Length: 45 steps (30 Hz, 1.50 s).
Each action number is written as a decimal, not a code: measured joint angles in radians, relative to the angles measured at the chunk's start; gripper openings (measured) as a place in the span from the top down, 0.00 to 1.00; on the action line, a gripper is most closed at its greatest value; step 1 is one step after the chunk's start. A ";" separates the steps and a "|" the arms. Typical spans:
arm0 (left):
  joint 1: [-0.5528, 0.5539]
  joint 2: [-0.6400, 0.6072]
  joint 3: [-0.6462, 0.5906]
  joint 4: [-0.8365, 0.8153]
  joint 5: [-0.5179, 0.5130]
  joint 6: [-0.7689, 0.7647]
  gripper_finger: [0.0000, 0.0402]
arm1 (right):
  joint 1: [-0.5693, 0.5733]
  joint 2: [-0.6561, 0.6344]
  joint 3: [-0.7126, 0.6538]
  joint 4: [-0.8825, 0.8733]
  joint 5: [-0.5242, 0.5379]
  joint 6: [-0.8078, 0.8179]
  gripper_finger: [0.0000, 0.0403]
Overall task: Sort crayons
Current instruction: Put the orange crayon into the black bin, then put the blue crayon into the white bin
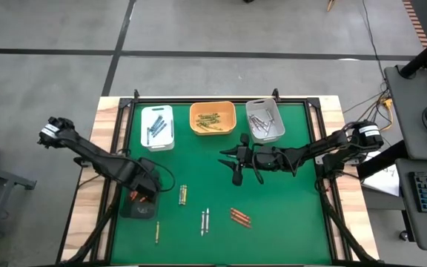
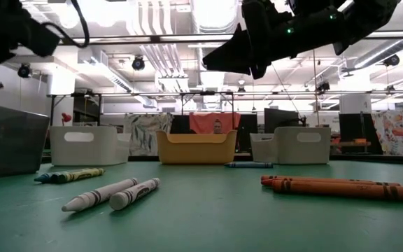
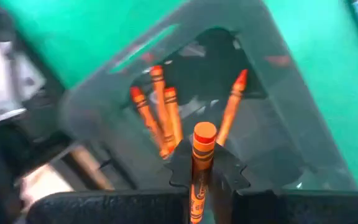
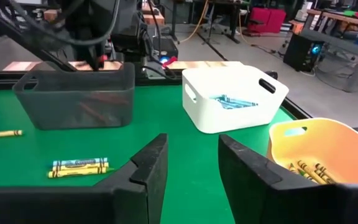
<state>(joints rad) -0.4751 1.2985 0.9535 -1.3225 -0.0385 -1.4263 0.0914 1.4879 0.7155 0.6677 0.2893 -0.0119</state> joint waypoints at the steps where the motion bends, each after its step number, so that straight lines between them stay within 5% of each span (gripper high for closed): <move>1: 0.000 0.000 -0.018 0.036 0.000 0.000 1.00 | 0.000 0.000 0.000 0.000 0.000 0.000 0.68; 8: 0.000 0.002 -0.119 0.201 -0.001 -0.004 1.00 | 0.000 0.000 0.000 0.000 0.000 -0.008 0.67; 28: 0.000 0.004 -0.155 0.223 -0.027 0.048 0.85 | 0.000 -0.014 0.000 -0.023 0.001 0.047 0.68; 45: -0.002 0.001 0.124 0.250 -0.468 0.582 0.85 | 0.000 0.024 0.458 -1.237 0.000 0.396 0.68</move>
<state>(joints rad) -0.4769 1.2992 1.0774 -1.0726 -0.5062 -0.8442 0.0910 1.5116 1.1735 -0.5693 0.2893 0.3845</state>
